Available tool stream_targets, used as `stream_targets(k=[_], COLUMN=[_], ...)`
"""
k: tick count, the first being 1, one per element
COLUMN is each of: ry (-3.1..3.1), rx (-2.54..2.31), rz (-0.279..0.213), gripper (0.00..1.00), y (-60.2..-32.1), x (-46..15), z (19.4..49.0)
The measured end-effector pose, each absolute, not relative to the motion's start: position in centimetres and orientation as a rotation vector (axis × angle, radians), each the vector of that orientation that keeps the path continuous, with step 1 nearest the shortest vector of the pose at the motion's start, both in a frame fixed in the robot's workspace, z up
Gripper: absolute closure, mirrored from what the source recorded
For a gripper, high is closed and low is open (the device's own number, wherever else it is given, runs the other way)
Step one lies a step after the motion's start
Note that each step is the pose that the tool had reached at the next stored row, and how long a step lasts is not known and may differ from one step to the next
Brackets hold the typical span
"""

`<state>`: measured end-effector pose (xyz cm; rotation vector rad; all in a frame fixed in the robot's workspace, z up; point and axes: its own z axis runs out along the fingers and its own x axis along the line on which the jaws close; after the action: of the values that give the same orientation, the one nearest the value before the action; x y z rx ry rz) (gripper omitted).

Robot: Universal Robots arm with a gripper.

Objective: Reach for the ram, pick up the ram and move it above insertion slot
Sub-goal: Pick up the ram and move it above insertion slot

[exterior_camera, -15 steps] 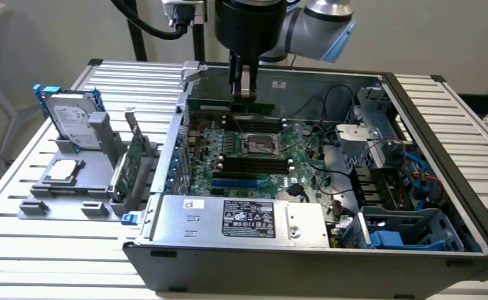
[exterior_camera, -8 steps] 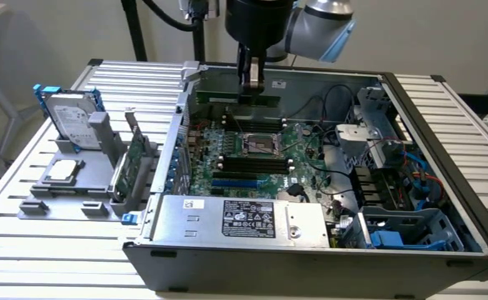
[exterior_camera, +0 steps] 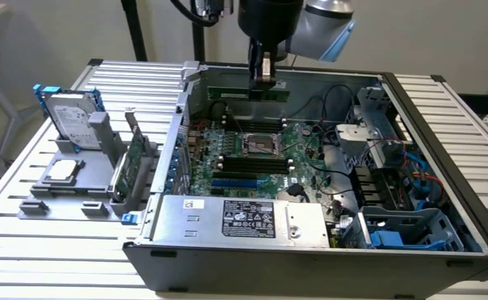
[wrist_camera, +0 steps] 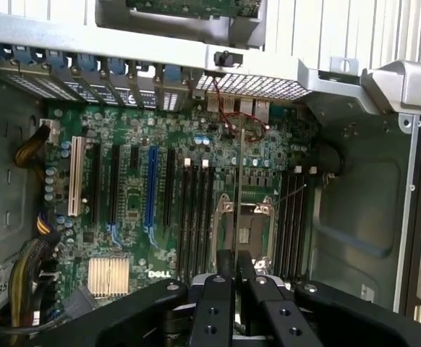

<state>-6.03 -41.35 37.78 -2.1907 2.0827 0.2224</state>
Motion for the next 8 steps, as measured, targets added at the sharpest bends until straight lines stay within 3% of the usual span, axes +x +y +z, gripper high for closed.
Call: stream_targets(k=[8], ry=[2.107], rx=[-2.166], rz=[0.205], gripper=[0.86], y=[-40.84], x=[-5.27], z=[37.47])
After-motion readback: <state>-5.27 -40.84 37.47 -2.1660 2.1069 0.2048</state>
